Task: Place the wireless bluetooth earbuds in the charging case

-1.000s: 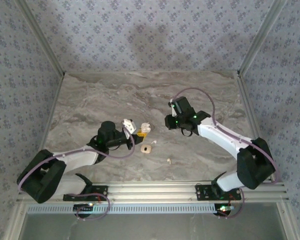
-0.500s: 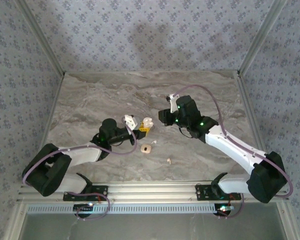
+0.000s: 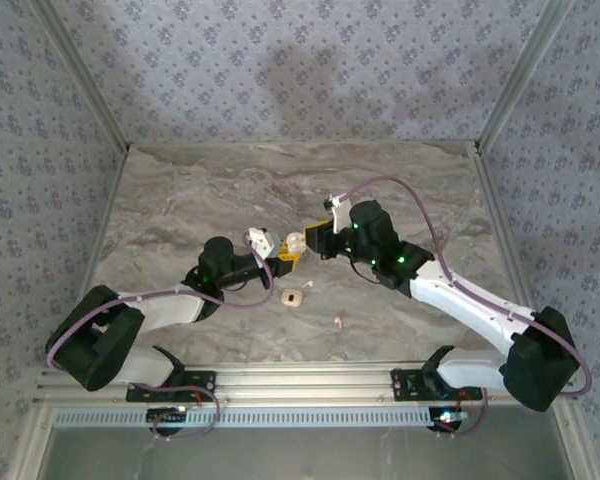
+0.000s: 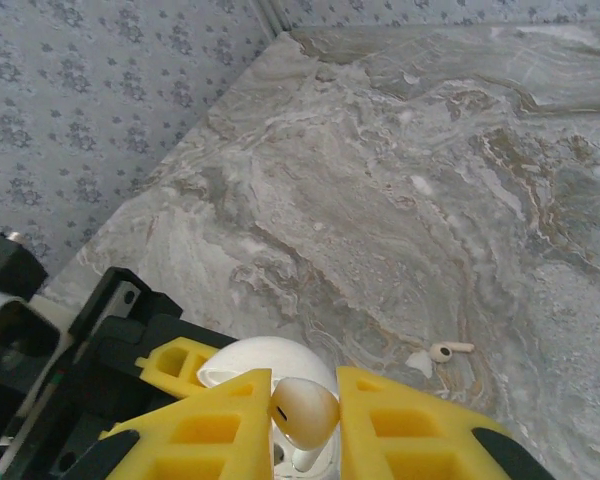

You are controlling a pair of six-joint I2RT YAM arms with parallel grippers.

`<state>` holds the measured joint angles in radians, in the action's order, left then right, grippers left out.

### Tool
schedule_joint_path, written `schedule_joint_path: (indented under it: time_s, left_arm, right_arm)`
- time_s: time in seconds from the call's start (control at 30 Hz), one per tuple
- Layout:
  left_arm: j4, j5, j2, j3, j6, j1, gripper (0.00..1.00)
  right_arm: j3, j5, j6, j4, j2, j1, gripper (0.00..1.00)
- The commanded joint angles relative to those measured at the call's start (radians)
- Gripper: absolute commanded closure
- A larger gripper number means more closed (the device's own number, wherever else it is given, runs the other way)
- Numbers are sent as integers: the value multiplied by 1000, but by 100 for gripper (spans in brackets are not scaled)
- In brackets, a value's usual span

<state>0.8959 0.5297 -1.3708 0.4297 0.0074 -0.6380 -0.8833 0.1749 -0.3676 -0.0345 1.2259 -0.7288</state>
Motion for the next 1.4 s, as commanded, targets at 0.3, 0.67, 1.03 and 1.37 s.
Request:
schedule_joint_path:
  time_s: [0.3,0.67,1.03,1.37]
  left_arm:
    - [105,4,-6,20,-41,-9,90]
    - [129,10,-14,25,-60,-8,90]
    - [147,7,-10,26,-71,-8,90]
    - [141,6,-3,25,-68,-8,90]
  right_arm:
    - [24,-15,9,-84,1,-36,79]
    - [31,-24,22,-96,17,-38,79]
    - [55,19,32,-120,19,-42,79]
    - [56,94,48,-129,15,-43,71]
